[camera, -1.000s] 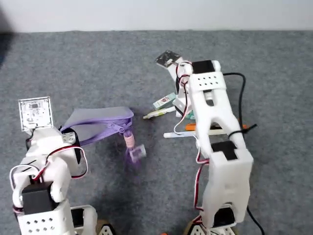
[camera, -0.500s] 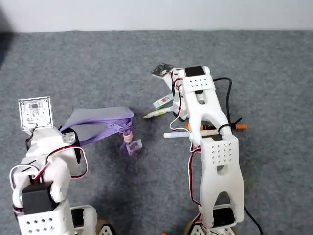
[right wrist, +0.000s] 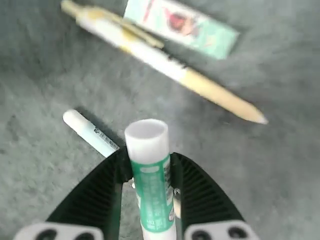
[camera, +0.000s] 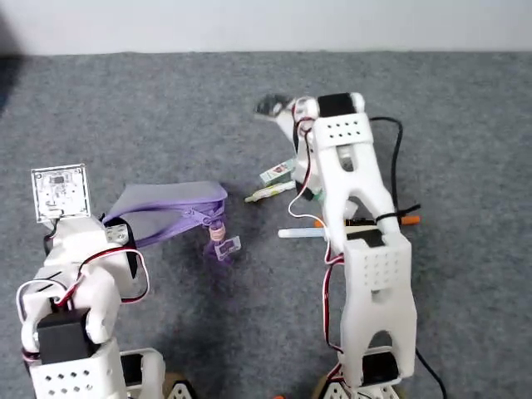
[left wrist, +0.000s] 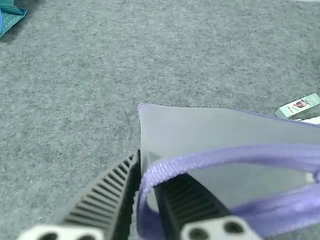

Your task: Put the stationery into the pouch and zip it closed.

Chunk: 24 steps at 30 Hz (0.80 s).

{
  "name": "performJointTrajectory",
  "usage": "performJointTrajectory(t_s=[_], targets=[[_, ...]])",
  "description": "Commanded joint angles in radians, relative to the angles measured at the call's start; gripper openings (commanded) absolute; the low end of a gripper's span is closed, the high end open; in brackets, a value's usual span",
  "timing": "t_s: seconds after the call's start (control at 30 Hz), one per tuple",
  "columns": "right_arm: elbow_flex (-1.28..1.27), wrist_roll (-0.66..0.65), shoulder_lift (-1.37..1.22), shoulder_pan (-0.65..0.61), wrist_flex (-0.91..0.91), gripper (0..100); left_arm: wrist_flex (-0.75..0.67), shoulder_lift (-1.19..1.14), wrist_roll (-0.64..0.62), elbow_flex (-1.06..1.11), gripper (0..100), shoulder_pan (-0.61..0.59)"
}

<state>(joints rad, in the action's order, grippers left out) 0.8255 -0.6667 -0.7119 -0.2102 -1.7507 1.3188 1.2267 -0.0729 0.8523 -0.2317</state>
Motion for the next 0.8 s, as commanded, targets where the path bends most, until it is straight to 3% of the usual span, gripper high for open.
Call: performJointTrajectory(t_s=[0.0,0.3,0.77], targets=[[0.020,0.120,0.186,-0.030,-0.044,0.8,0.000,-0.003,-0.011,-0.038,1,-0.008],[-0.184,0.448,0.570,-0.177,-0.044,0.8,-0.002,-0.003,-0.009,-0.038,1,-0.008],[-0.190,0.812,0.951,-0.544,0.001,0.8,-0.014,-0.020,-0.005,-0.128,1,-0.008]])
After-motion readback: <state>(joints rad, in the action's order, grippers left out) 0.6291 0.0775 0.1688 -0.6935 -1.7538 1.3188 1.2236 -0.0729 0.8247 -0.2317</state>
